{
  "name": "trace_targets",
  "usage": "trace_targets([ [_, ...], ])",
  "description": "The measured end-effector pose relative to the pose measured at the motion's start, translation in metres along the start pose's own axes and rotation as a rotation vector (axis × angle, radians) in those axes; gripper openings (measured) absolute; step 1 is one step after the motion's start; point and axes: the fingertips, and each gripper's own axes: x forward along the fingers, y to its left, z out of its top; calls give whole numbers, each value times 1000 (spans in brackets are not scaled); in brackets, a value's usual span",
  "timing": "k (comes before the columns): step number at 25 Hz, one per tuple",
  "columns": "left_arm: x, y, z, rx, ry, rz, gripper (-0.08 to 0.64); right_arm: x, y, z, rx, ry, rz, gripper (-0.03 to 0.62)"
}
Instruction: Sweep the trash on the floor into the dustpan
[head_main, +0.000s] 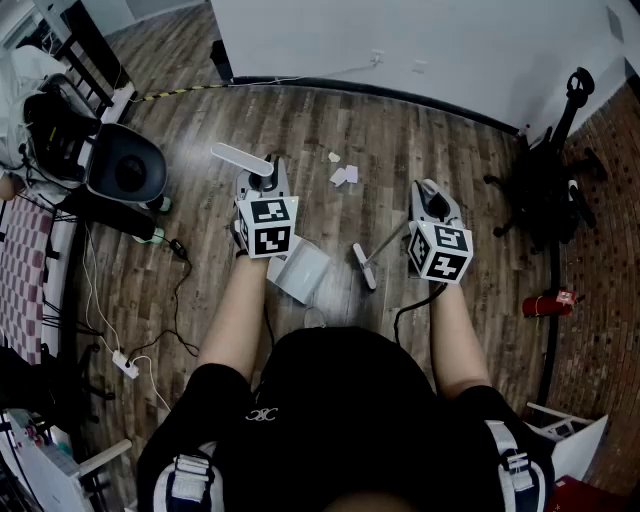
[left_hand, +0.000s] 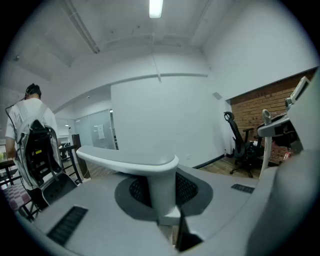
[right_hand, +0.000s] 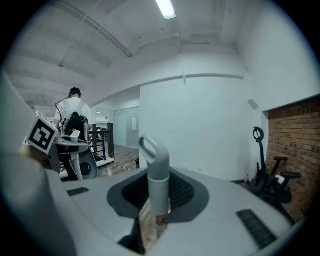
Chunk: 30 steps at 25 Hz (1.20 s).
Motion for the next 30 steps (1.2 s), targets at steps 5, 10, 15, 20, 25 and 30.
trace_targets([
  [5,5,-1,4,-17,2,-15,48,6,-7,7,-27,-24,-30,84],
  [10,20,4,6,-50,11,-19,48,22,-18,10,-58,-18,-56,83],
  [15,44,19,7,-78,13,-37,48,42,-28,25,-50,-34,-96,83],
  [20,59,43,2,-86,11,-50,48,52,-27,39,-44,-59,-145,83],
  [25,79,64,2,-80,16,-32,47,72,-25,43,-54,-28,-143,83],
  [30,108,74,0,-57,28,-19,47,105,-34,40,-63,0,-159,83],
])
